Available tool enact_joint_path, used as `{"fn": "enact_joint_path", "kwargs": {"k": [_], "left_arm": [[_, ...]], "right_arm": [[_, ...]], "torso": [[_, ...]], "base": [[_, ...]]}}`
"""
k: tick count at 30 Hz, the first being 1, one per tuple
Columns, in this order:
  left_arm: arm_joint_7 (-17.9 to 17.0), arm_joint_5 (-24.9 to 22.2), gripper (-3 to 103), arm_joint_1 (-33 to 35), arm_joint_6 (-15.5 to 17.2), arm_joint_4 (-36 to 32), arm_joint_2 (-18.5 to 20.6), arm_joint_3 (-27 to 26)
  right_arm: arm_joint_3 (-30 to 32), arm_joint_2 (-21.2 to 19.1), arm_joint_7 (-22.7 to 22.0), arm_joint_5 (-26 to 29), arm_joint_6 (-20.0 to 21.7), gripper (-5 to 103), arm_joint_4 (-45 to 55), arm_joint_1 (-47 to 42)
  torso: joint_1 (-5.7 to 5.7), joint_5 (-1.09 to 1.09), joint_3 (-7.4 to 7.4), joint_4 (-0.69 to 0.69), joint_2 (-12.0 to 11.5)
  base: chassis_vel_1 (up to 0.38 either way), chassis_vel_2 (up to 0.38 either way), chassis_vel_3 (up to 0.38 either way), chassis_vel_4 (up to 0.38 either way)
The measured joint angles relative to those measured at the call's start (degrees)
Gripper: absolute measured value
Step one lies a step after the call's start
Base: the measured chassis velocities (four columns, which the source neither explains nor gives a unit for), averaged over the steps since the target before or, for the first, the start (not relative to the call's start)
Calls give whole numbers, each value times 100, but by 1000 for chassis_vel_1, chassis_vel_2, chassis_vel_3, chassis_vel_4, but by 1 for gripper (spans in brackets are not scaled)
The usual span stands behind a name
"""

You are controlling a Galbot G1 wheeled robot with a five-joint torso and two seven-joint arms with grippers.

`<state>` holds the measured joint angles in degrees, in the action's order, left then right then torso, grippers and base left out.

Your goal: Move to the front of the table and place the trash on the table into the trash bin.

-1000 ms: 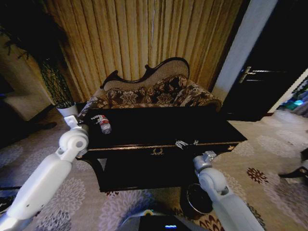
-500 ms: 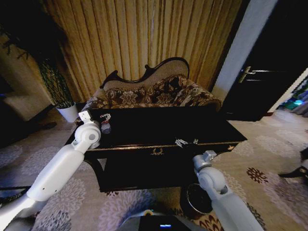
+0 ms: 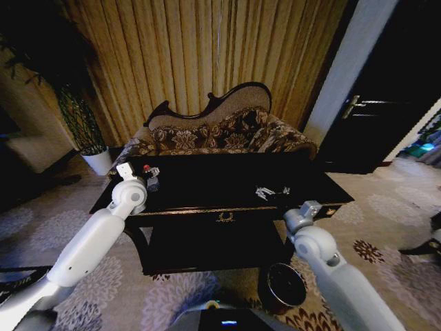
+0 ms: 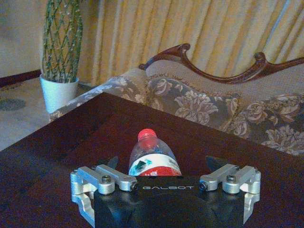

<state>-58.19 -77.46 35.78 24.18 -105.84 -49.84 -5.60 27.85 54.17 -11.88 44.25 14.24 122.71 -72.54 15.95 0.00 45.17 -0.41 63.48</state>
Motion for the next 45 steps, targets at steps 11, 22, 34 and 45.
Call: {"fn": "enact_joint_path", "kwargs": {"k": [11, 22, 34, 45], "left_arm": [[-582, -467, 100, -154, 215, 1, -31, 187], [-954, -828, 100, -456, 610, 123, 128, 435], [-1204, -1326, 80, -536, 517, 109, 42, 448], [-1207, -1359, 47, -528, 473, 99, 18, 407]], "right_arm": [[-58, 14, 0, -10, -18, 100, -58, 5], [-87, 120, 9, -108, -148, 100, -108, -25], [-139, 243, -33, -80, -205, 100, -106, -57], [-140, 277, -37, -91, -240, 100, -137, -55]], "torso": [[0, 0, 0, 0, 0], [-1, -1, 0, 0, 0], [-1, -1, 0, 0, 0], [-1, 1, -1, 0, 0]], "base": [[0, 0, 0, 0], [0, 0, 0, 0], [0, 0, 0, 0], [0, 0, 0, 0]]}}
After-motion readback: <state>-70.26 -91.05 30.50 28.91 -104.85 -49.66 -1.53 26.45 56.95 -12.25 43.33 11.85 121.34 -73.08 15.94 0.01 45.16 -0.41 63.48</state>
